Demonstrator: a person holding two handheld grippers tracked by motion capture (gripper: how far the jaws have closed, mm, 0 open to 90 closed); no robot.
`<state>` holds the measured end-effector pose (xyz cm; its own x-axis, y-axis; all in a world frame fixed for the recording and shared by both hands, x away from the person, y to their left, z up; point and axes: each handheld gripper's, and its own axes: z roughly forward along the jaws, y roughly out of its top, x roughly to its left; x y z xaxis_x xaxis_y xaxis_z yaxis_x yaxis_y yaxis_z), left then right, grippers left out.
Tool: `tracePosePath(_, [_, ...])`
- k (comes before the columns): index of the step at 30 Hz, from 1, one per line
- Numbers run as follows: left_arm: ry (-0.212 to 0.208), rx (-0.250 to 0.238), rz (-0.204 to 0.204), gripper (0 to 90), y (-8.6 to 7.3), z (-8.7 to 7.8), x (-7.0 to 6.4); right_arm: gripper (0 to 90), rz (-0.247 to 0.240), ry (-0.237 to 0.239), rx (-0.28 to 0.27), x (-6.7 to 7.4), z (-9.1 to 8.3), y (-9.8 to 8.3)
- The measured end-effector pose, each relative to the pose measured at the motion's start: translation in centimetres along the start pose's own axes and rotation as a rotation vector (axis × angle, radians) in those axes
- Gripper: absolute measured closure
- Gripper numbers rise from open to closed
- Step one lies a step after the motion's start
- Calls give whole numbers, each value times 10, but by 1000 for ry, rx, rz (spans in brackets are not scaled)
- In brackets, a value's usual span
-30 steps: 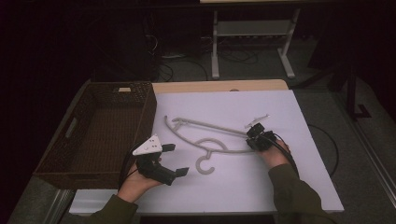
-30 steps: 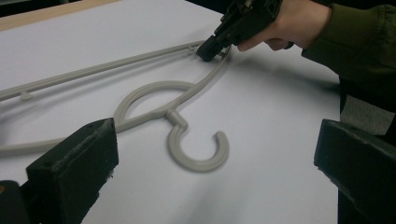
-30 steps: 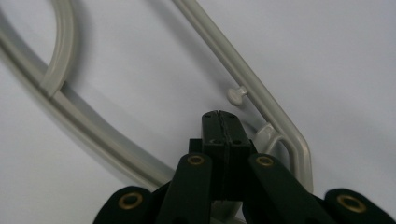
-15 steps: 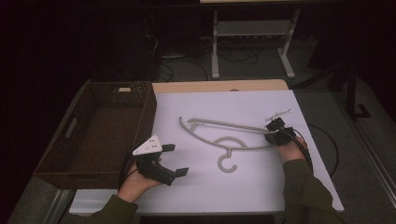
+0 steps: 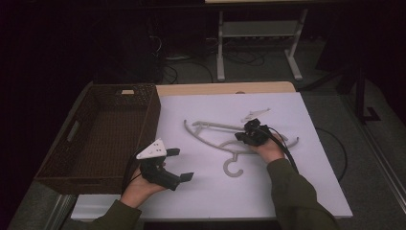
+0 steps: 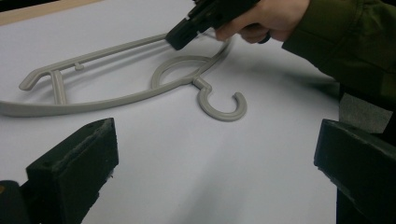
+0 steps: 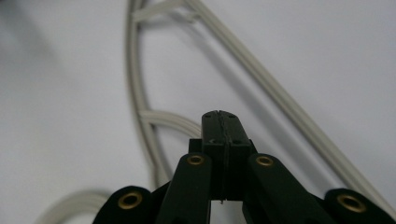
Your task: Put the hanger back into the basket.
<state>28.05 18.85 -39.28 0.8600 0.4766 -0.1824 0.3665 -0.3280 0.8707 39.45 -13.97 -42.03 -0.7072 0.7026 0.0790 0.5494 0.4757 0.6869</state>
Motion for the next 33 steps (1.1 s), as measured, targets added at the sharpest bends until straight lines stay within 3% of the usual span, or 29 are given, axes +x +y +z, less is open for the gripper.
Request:
tracePosePath(4, [0, 2, 1, 0, 0, 0, 1, 894, -24, 41, 3, 11, 15, 9])
tracePosePath(6, [0, 4, 3, 0, 0, 0, 1, 894, -54, 63, 19, 20, 31, 17])
tracePosePath(12, [0, -1, 1, 0, -1, -1, 2, 894, -52, 89, 31, 27, 49, 23])
tracePosePath(25, [-3, 2, 3, 0, -1, 0, 2, 895, -62, 128, 64, 31, 56, 21])
tracePosePath(33, [-6, 4, 4, 0, -1, -1, 1, 895, -85, 207, 85, 47, 52, 14])
